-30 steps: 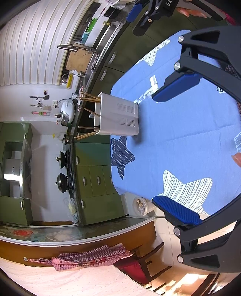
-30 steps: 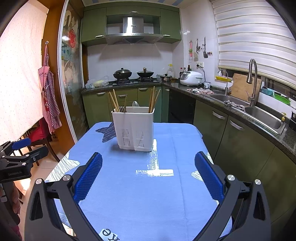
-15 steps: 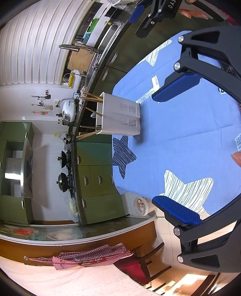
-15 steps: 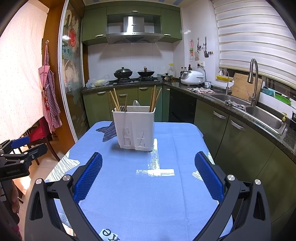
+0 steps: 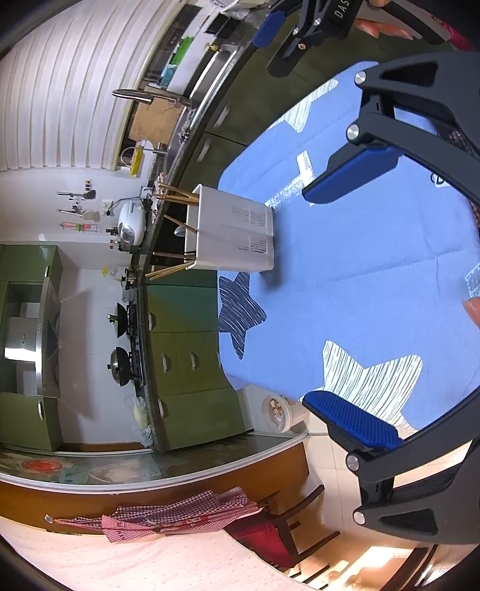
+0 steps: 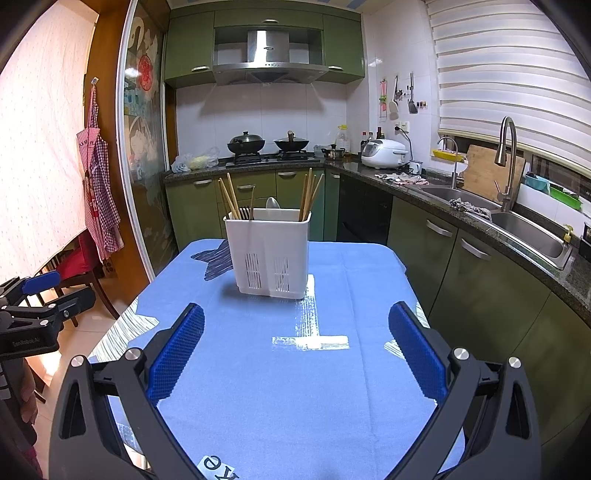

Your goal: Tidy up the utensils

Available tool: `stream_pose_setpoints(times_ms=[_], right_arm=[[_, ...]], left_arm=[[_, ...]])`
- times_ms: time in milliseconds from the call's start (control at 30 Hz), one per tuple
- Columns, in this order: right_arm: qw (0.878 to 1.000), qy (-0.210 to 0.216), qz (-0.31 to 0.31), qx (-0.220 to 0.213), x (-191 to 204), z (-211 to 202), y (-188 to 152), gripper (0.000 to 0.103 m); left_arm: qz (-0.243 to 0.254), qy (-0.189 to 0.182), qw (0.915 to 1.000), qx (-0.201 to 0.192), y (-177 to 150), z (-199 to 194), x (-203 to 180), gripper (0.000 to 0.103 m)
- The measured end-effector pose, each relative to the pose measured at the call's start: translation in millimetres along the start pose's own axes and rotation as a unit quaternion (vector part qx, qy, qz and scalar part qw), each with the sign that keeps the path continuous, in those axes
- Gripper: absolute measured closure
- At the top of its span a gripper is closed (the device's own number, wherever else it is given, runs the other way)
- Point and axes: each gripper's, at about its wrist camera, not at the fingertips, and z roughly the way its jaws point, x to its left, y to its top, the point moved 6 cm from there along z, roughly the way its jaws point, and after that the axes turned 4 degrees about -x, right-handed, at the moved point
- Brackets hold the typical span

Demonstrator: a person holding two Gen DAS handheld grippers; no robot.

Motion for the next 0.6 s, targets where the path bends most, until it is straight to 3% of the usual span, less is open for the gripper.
stream_pose_setpoints(times_ms=[300,600], right_arm=[[1.0,0.002,0.001,0.003,-5.9,3.6,-4.3,0.004],[1.0,0.004,0.0,0.008,-7.3,7.0,-6.3,0.004]], left_arm=[[0.005,-0.003,1.0,0.008,-3.6,4.0,-2.5,0.006],[0.003,0.01,0.9999,-0.008,-1.4,1.0,1.9,0.007]])
